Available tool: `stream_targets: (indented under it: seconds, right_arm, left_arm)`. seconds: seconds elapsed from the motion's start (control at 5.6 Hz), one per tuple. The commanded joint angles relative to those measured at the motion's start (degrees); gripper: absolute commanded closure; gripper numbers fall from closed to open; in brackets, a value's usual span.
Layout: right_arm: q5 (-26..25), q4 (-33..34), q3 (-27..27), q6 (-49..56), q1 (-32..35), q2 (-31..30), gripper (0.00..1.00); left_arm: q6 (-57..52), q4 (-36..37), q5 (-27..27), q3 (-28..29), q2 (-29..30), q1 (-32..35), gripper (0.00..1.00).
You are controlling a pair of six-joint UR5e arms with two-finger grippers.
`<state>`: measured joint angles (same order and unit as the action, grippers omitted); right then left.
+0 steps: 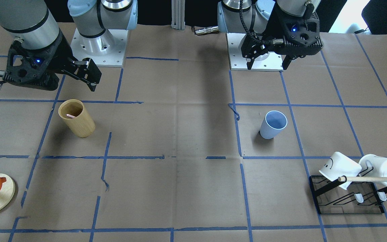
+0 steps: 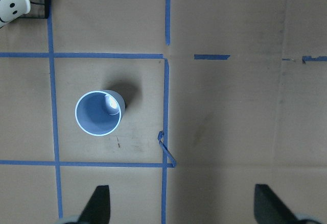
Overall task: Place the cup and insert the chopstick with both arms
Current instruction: 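Move left gripper toward blue cup while right gripper moves toward bamboo cup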
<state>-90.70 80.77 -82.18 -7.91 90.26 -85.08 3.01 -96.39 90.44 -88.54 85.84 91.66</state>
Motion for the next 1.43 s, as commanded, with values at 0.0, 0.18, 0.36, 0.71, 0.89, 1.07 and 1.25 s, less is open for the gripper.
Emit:
stream_targets:
  seconds: [0.0,0.18,0.36,0.71,0.89,1.07,1.25]
  right_arm:
    - [0.00,0.00,0.00,0.09,0.00,0.00,0.00]
    - [0.00,-0.09,-0.09,0.26,-0.09,0.00,0.00]
    - [0.00,-0.09,-0.09,0.35,-0.26,0.00,0.00]
    - [-0.87,0.35,-0.09,6.80,-2.70,0.00,0.00]
    - [-1.66,0.44,-0.17,15.03,-7.34,0.00,0.00]
    - [-1.24,2.53,-2.61,21.03,-12.17,-0.17,0.00]
    - [-0.88,9.51,-7.60,24.92,-13.09,-2.00,0.00]
  left_arm:
    - [-0.02,-0.11,0.00,-0.14,-0.23,-0.08,0.01]
    - [-0.02,-0.20,0.00,-0.14,-0.23,-0.08,0.01]
    - [-0.02,-0.03,0.00,-0.14,-0.15,-0.17,0.01]
    - [-3.24,-0.20,0.00,-0.93,-0.67,-0.26,0.01]
    - [-7.45,-0.11,0.00,-1.72,-1.54,-0.87,0.01]
    - [-11.06,-0.03,-0.09,-3.55,-1.46,-4.00,0.01]
    - [-17.36,2.76,-0.09,-7.57,-1.46,-6.65,0.01]
